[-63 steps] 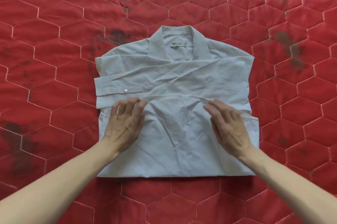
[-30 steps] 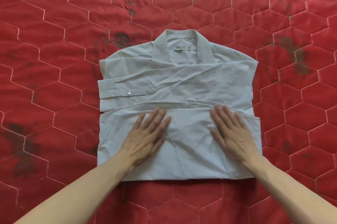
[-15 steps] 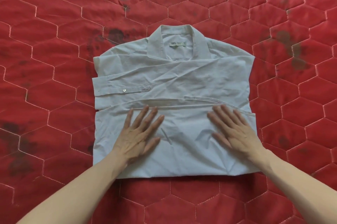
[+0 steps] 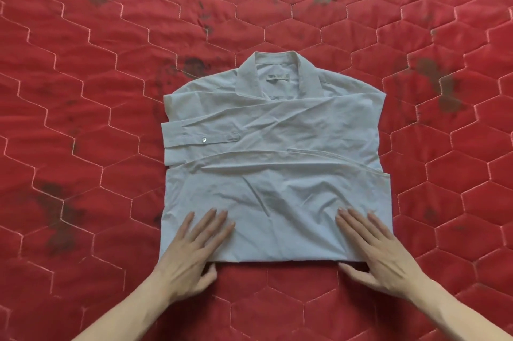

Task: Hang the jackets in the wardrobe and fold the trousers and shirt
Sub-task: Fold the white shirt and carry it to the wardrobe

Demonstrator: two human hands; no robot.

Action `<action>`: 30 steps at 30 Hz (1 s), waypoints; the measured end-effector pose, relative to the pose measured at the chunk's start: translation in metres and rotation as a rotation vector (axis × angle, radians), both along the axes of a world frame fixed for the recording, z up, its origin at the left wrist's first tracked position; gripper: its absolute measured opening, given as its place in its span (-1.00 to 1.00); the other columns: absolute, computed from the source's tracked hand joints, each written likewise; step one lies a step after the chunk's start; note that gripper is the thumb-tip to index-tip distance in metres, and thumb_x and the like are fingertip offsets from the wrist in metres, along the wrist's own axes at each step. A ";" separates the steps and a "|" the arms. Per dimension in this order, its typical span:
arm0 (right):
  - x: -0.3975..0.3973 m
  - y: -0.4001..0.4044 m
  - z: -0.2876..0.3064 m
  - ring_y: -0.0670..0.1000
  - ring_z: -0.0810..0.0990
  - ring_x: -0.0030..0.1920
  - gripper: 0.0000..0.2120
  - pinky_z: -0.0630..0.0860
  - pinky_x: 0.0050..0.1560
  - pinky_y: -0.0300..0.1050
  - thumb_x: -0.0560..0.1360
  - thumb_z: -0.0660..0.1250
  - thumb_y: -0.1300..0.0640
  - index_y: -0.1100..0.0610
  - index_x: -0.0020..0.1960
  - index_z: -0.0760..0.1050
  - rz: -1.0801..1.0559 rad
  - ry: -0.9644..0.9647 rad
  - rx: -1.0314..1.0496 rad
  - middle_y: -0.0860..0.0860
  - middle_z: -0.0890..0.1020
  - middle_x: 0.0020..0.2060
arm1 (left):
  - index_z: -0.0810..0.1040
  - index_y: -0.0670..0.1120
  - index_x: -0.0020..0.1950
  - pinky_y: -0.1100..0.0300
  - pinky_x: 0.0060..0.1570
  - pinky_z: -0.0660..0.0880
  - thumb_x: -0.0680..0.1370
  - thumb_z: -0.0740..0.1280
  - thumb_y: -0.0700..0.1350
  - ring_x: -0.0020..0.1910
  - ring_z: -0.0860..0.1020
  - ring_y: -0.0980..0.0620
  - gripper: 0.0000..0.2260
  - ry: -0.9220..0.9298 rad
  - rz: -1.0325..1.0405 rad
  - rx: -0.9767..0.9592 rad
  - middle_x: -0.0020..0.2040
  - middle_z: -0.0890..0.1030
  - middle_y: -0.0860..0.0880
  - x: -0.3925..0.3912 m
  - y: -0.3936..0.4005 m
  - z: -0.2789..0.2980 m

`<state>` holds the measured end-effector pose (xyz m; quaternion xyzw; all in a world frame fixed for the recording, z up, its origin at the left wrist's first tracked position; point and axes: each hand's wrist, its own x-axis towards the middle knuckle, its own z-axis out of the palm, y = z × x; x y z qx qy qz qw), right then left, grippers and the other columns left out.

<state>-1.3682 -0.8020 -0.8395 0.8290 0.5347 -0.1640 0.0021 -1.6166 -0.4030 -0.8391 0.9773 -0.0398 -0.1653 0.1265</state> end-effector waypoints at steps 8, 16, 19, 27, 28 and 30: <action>-0.015 -0.002 0.022 0.19 0.47 0.49 -0.35 0.24 0.53 0.07 0.46 0.04 0.41 0.29 0.53 0.41 -0.101 -0.210 0.024 0.21 0.41 0.54 | 0.41 -0.22 0.56 -0.43 0.28 0.47 0.25 0.16 -0.46 0.52 0.38 -0.34 -0.18 0.087 0.148 0.212 0.57 0.38 -0.23 0.008 0.001 0.019; -0.021 0.000 0.047 0.24 0.67 0.27 -0.23 0.65 0.20 0.25 0.13 0.35 0.61 0.31 0.34 0.61 -0.219 -0.139 0.081 0.22 0.63 0.32 | -0.32 -0.04 0.67 -0.08 0.64 -0.21 0.37 0.21 -0.47 0.65 -0.35 -0.12 0.03 0.379 0.224 0.123 0.64 -0.40 -0.08 -0.004 0.006 0.051; -0.027 -0.016 0.059 0.15 0.72 0.21 -0.40 0.48 0.37 0.05 0.28 0.28 0.49 0.24 0.29 0.66 -0.089 -0.123 0.081 0.14 0.69 0.26 | -0.22 -0.04 0.70 0.02 0.65 -0.14 0.38 0.20 -0.45 0.68 -0.24 -0.07 0.00 0.412 0.227 0.046 0.69 -0.29 -0.06 -0.019 0.008 0.061; -0.029 -0.043 0.107 -0.04 0.72 0.11 -0.55 0.25 0.47 -0.33 0.40 0.38 0.49 0.15 0.20 0.71 -0.153 0.048 0.167 -0.06 0.75 0.09 | 0.20 -0.02 0.67 0.31 0.55 0.08 0.47 0.17 -0.43 0.64 0.23 0.00 -0.23 0.353 0.358 -0.259 0.67 0.18 0.00 -0.042 0.021 0.099; -0.027 -0.043 0.115 -0.07 0.68 0.11 -0.62 0.25 0.43 -0.45 0.47 0.45 0.38 0.07 0.21 0.70 -0.210 0.076 0.225 -0.11 0.74 0.07 | 0.32 -0.04 0.63 0.28 0.52 0.17 0.49 0.18 -0.43 0.58 0.36 -0.03 -0.29 0.307 0.403 -0.264 0.62 0.32 -0.02 -0.044 0.025 0.105; -0.028 -0.041 0.129 -0.05 0.66 0.09 -0.74 0.26 0.32 -0.57 0.67 0.25 -0.05 -0.01 0.20 0.68 -0.317 0.119 0.265 -0.11 0.74 0.03 | 0.55 -0.03 0.48 0.27 0.30 0.43 0.54 0.24 -0.42 0.30 0.62 0.00 -0.44 0.205 0.505 -0.267 0.38 0.62 0.00 -0.049 0.031 0.117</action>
